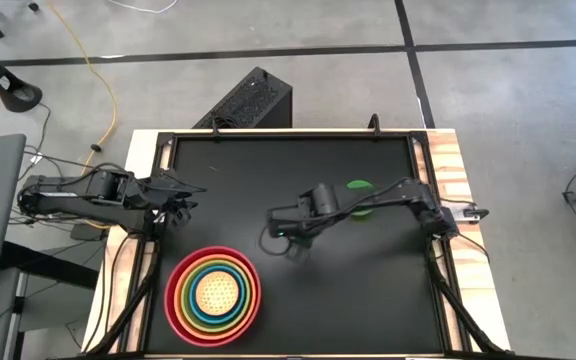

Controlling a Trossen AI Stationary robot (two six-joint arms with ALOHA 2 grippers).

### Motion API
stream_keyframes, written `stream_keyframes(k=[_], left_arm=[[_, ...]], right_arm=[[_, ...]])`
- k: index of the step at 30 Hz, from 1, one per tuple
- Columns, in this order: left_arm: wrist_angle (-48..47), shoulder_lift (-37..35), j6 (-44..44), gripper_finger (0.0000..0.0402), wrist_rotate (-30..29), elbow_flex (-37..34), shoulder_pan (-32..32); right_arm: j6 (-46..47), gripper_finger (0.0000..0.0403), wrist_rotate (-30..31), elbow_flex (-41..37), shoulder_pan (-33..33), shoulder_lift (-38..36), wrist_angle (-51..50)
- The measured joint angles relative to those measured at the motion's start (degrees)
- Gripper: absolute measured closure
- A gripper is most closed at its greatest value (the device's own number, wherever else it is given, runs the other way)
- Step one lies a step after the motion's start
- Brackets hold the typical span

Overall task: Nest bowls inside each other
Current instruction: Stack the green bowl on top of the orange patterned bowl

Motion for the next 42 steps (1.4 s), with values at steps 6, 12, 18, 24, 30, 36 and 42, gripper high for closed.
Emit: stream_keyframes(k=[6, 12, 18, 24, 30, 36, 42], left_arm=[[-0.07, -0.02, -0.38, 0.0239, 0.0, 0.0, -0.02], [-0.02, -0.02, -1.51, 0.0239, 0.04, 0.0, -0.02], [0.44, 0.0, -3.01, 0.0239, 0.0, 0.0, -0.01], [0.43, 0.0, -3.88, 0.0239, -0.03, 0.0, -0.01], [0.41, 0.0, -5.99, 0.0239, -1.14, 0.0, 0.0], [0.42, 0.0, -6.84, 0.0239, -1.75, 0.0, -0.02], [0.41, 0.0, -7.43, 0.0239, -1.8, 0.0, -0.01]], right_arm=[[-1.18, 0.0238, 4.27, -17.24, -4.74, -11.76, -0.32], [9.45, 0.0238, 5.08, -49.15, -15.29, -32.33, 11.06], [17.84, 0.0238, 3.6, -74.94, -27.07, -46.53, 27.31], [17.05, 0.0238, 3.1, -86.83, -32.98, -50.23, 35.27], [14.26, 0.0238, 3.16, -89.72, -35.13, -47.76, 37.03], [10.56, 0.0241, 2.86, -89.77, -36.01, -42.88, 39.39], [8.57, 0.0327, -1.45, -89.77, -37.79, -37.5, 40.66]])
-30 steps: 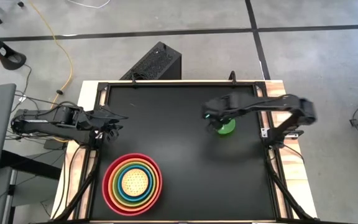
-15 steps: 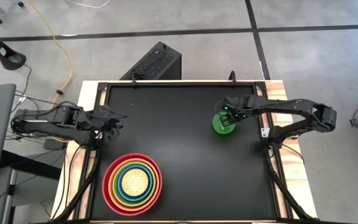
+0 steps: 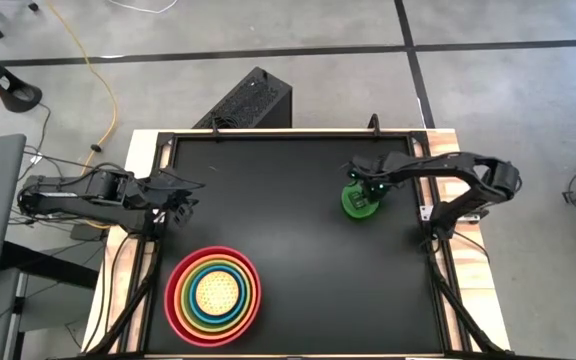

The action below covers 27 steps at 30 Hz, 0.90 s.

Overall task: Nest bowls inside each other
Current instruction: Stack the green bowl on top of the orange patterned bowl

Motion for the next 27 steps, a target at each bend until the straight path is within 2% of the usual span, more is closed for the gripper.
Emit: stream_keyframes(k=[2, 3, 9, 12, 15, 20, 24, 27], left_arm=[[0.0, 0.0, -0.07, 0.0239, 0.0, 0.0, -0.01], [0.0, 0.0, -0.1, 0.0239, 0.05, 0.0, -0.01], [-0.18, 0.02, 0.34, 0.0239, 0.74, 0.0, 0.01], [-0.3, 0.0, 1.76, 0.0239, 0.74, 0.0, 0.0], [-0.28, 0.01, 3.68, 0.0239, 0.69, 0.0, 0.01], [-0.31, 0.02, 8.03, 0.0239, 0.38, 0.0, -0.01], [-0.28, 0.01, 11.03, 0.0239, -0.77, 0.0, 0.0], [-0.26, 0.0, 12.76, 0.0239, -1.52, 0.0, -0.01]], right_arm=[[0.17, 0.0377, -0.32, 0.22, -0.52, -0.29, 0.2], [0.21, 0.0387, -0.55, 0.26, -0.75, -0.78, 0.24], [2.45, 0.0397, -1.86, 7.35, 0.1, -5.28, -7.22], [6.64, 0.0399, -2.46, 15.19, 4.55, -6.72, -10.18], [11.97, 0.0401, -0.12, 24.32, 12.0, -4.97, -12.05], [18.67, 0.0402, 5.2, 42.29, 26.15, 5.41, -11.99], [20.11, 0.0402, 6.55, 59.44, 35.01, 19.7, -11.65], [19.81, 0.0402, 6.51, 74.54, 39.37, 31.65, -10.98]])
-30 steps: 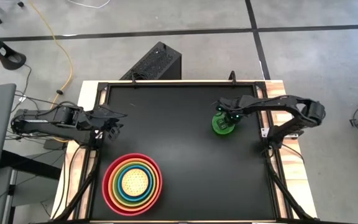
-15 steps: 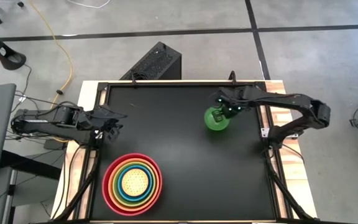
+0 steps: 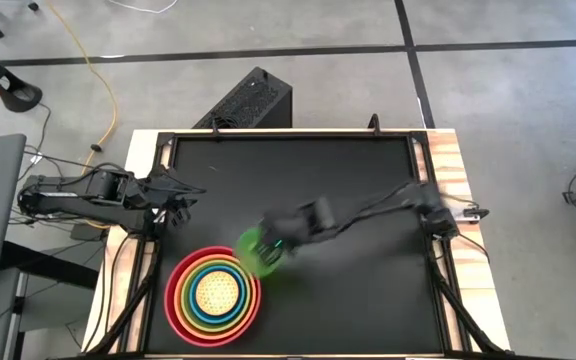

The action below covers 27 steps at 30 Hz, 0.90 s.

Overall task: Nest bowls inside each other
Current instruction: Stack the green bowl on top of the orange patterned bowl

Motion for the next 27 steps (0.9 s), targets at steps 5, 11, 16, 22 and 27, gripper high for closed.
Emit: stream_keyframes(k=[5, 11, 16, 22, 27], left_arm=[[-0.03, 0.01, 2.28, 0.0239, -0.18, 0.0, 0.0], [-0.22, -0.13, 3.27, 0.0239, 0.96, -0.04, -0.05], [0.02, -0.11, 3.84, 0.0239, 1.22, -0.04, -0.05], [0.14, -0.11, 3.08, 0.0239, 2.2, -0.04, -0.05], [0.04, -0.11, 2.54, 0.0239, 2.25, -0.04, -0.07]], right_arm=[[-1.39, 0.0403, -2.19, 14.85, 3.01, 14.28, 9.94], [-0.85, 0.0403, -5.25, 7.27, 3.9, 16.27, 26.43], [-3.02, 0.0403, -6.64, 7.38, 4.01, 20.17, 33.89], [-3.35, 0.0403, -7.56, 7.34, 3.94, 22.93, 36.17], [-4.11, 0.0403, -6.65, 7.38, 3.63, 22.8, 34.46]])
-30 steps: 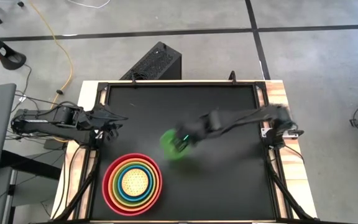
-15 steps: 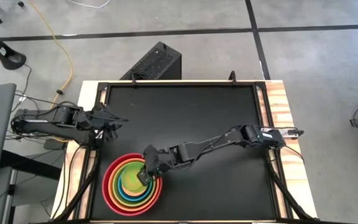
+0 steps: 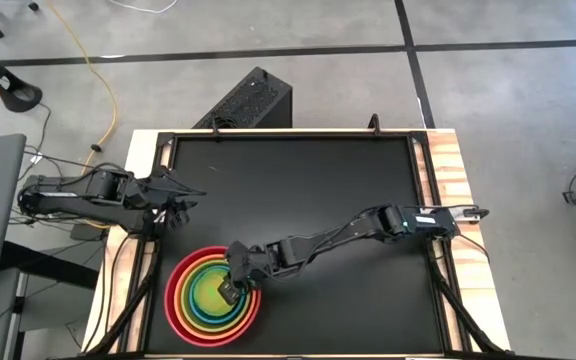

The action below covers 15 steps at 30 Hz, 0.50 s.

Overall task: Nest bowls inside each other
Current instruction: Stack the green bowl on top of the orange patterned bowl

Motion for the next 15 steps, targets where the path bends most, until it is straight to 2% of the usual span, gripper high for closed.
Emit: stream_keyframes(k=[15], left_arm=[[0.0, 0.0, -1.27, 0.0239, -0.74, 0.0, 0.0]], right_arm=[[-4.57, 0.0401, -3.93, 0.0, -1.35, 0.0, -2.37]])
